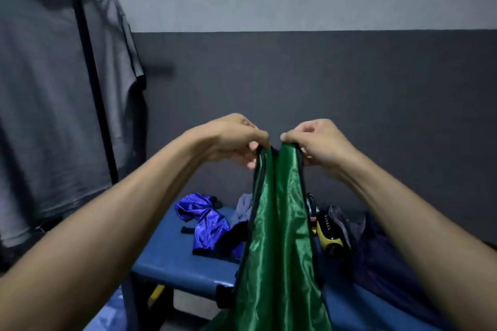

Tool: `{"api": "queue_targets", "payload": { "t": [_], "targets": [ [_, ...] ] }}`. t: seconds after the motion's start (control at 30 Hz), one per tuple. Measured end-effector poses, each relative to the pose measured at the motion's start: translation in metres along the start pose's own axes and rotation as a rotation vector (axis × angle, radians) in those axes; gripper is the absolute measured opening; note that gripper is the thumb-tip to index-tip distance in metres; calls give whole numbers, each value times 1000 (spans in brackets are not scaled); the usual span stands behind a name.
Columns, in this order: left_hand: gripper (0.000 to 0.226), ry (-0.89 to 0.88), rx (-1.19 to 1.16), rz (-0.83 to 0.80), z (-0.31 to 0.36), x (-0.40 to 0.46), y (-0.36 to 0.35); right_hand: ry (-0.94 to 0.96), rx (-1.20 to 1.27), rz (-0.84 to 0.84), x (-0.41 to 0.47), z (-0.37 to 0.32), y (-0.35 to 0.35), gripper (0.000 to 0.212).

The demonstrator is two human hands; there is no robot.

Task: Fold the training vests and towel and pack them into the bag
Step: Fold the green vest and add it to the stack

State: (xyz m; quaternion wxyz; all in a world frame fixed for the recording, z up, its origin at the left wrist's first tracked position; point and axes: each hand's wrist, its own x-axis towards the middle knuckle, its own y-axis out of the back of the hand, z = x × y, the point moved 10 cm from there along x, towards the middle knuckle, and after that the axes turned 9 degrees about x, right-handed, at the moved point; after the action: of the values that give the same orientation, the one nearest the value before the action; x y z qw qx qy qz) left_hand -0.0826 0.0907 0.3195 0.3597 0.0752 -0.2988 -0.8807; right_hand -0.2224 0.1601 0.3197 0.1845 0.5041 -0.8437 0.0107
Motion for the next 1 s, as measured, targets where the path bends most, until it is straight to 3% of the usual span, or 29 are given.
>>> {"api": "queue_targets", "payload": {
  "t": [0.4, 0.5, 0.63, 0.77, 0.9, 1.0],
  "targets": [
    [10, 10, 26, 74, 0, -6, 0, -25, 85, -8, -21, -4, -21, 3],
    [11, -10, 79, 117, 2, -8, 4, -21, 81, -35, -25, -8, -24, 8],
    [11, -26, 60, 148, 4, -8, 6, 39, 0, -3, -26, -13, -21, 23],
    [13, -10, 44, 180, 2, -7, 11, 179, -231, 51, -26, -23, -20, 41],
    [17, 4, 79, 173, 1, -6, 12, 321, -401, 41, -34, -35, -26, 40],
    [16, 2, 111, 201, 3, -6, 13, 382, -437, 7, -40, -39, -32, 26]
  ]
}}
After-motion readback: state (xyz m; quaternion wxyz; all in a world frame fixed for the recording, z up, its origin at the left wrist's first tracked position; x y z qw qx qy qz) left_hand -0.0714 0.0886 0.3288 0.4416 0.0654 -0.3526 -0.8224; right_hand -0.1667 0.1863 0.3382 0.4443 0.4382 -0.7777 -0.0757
